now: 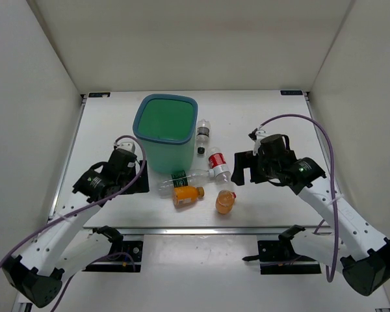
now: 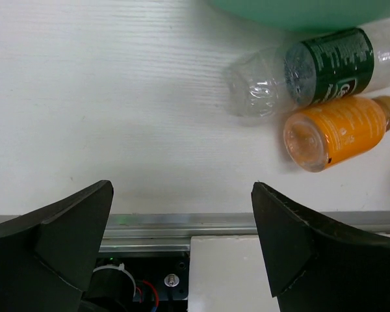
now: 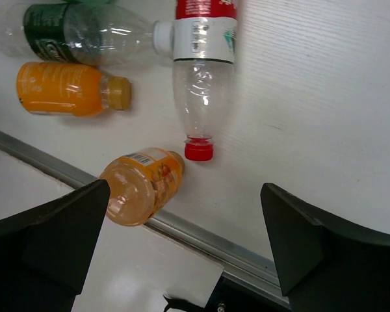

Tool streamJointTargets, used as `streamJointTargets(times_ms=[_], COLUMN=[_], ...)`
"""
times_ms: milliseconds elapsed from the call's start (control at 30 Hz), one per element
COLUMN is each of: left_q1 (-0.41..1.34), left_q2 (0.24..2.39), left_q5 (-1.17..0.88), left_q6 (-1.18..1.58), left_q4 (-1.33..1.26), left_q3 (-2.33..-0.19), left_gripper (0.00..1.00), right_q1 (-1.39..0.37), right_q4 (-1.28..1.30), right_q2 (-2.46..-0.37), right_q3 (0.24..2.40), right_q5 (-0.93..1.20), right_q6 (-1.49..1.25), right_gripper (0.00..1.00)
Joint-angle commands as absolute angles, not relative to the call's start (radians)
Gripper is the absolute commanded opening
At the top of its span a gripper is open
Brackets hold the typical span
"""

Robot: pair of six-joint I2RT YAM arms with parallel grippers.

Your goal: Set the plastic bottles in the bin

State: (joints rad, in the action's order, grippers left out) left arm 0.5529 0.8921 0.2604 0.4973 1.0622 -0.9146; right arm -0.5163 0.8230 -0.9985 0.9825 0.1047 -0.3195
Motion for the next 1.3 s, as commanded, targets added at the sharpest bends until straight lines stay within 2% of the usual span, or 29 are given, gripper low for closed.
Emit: streamJointTargets(times_ms=[0,267,400,833,933,967,1033,1067,1100,1133,1200,1267], left_q1=[0.514,0.511,0.535,0.523,0.526,0.52,0.525,0.526,0.528,0.529,0.531,0.537], left_q2=[0.859,0.802,0.815,0.799,0.795,0.793,0.792,0.784,0.79,0.792,0.792,0.788], left_q5=[0.25,0.224,0.219,0.196,0.201,0.192,0.193,0.192,0.187,0.184,0.169,0.152], left_q6=[0.495,0.492,0.491,0.474,0.472,0.476,0.477,0.477,0.476,0.479,0.469,0.469], left_q4=[1.075,1.091,1.091,1.085,1.085,1.08,1.085,1.083,1.085,1.074,1.06,1.046], left_q3=[-0.931,-0.908,-0.916,-0.867,-0.859,-0.861,-0.862,-0.861,-0.858,-0.857,-0.847,-0.839], left_gripper=[0.99,0.99,0.99,0.99,0.98,0.99,0.99,0.99,0.98,0.99,0.99,0.99], right_q1=[-0.56,-0.877,-0.949,-0.943,-0.96,-0.957,-0.963,-0.957,-0.96,-0.966,-0.977,-0.995], right_q4=[0.765,0.81,0.818,0.776,0.765,0.767,0.762,0.762,0.761,0.765,0.779,0.785], right_q2=[-0.95,-1.127,-1.215,-1.238,-1.249,-1.25,-1.244,-1.236,-1.232,-1.236,-1.221,-1.22], right_q3=[1.011,1.084,1.097,0.954,0.933,0.934,0.936,0.955,0.963,0.995,1.061,1.176], right_q5=[0.141,0.003,-0.073,-0.103,-0.109,-0.113,-0.112,-0.106,-0.086,-0.083,-0.04,-0.009], right_q6=[-0.263,-0.254,-0.261,-0.324,-0.353,-0.365,-0.37,-0.37,-0.365,-0.371,-0.347,-0.307], right_gripper=[1.0,1.0,0.99,0.99,0.91,0.82,0.49,0.45,0.36,0.3,0.26,0.25])
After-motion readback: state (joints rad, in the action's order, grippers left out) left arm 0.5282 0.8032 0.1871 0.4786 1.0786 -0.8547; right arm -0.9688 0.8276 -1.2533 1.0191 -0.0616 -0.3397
